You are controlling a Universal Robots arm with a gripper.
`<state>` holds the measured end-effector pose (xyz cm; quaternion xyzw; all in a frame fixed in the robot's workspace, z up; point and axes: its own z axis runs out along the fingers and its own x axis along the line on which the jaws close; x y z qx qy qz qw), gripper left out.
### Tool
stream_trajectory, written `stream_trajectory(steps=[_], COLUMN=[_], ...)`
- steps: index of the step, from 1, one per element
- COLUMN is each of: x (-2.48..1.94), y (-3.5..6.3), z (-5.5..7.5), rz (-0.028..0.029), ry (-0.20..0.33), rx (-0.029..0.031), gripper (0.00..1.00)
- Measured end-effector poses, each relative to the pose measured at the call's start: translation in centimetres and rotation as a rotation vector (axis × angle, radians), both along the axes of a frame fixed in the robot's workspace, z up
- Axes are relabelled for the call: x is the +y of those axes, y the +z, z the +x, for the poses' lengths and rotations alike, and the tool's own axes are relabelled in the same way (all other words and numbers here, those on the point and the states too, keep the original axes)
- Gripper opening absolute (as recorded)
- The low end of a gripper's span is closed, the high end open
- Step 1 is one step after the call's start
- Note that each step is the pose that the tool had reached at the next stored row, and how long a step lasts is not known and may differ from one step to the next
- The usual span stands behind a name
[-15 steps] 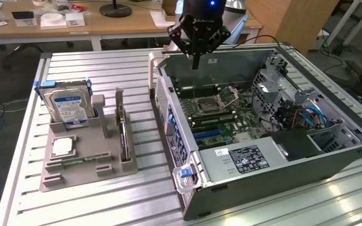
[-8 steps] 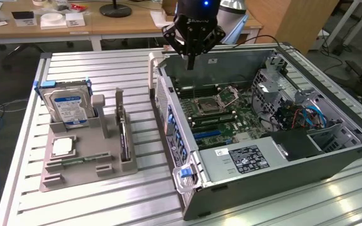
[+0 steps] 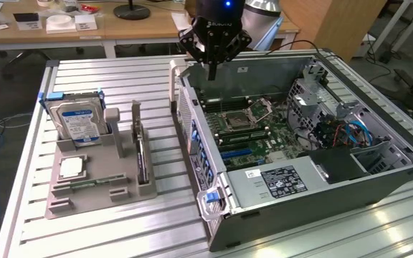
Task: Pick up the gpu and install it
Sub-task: 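Reach for the gpu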
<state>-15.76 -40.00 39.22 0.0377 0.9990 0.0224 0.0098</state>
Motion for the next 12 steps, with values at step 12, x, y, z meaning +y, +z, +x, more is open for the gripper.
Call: stream_trajectory(steps=[12], x=[-0.13], y=[-0.05], z=[-1.5], rz=[0.0001], ry=[0.0], rx=[0.0007], gripper=[0.11])
